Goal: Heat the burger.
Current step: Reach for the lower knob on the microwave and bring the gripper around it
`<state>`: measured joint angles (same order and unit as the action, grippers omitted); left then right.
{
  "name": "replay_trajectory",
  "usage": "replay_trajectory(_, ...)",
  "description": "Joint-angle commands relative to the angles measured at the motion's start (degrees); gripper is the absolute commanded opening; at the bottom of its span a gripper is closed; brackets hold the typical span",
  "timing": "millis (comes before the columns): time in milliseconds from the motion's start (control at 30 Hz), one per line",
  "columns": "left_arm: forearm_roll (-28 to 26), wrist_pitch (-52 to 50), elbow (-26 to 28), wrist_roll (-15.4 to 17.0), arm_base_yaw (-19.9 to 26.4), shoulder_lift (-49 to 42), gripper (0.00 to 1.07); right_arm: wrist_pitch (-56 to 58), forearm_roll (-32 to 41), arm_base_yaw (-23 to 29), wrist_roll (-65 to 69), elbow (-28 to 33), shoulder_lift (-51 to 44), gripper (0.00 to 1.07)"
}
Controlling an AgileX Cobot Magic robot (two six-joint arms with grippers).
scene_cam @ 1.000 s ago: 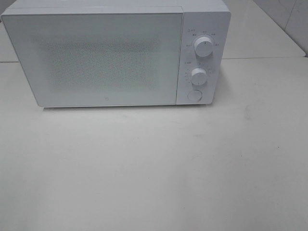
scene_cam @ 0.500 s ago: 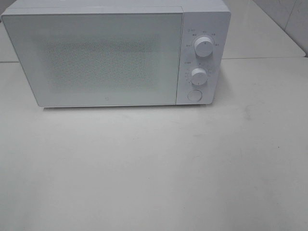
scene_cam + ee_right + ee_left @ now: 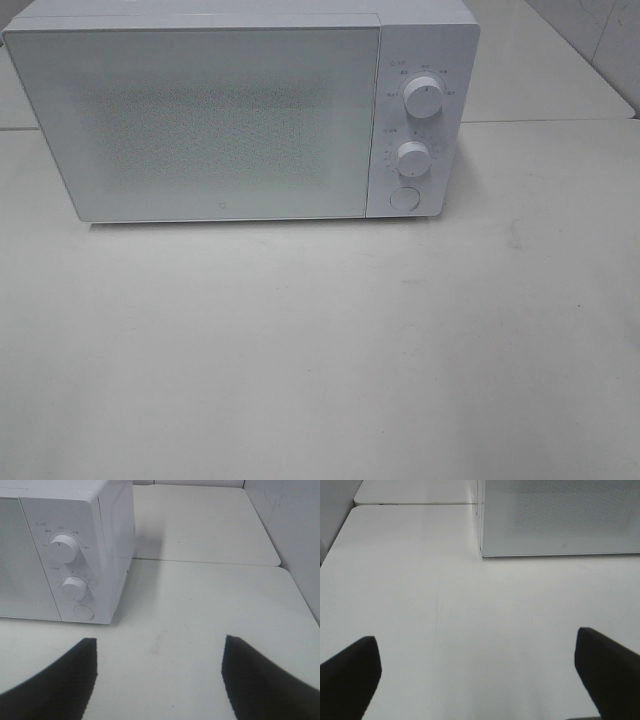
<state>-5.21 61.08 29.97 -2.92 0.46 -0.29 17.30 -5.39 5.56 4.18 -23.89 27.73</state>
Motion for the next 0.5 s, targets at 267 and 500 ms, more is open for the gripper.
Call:
replay_trajectory(267,-0.34,-0.23,0.00,0.34,0.23,-1.43,0.98,-11.23,0.06,0.00,0.63,0.23,10.71,0.75)
replay_trajectory(500,-0.34,-0.23,0.00,0.34,0.23,-1.43,0.98,-20.11,0.23,0.00,0.63,0.23,20.28,0.76)
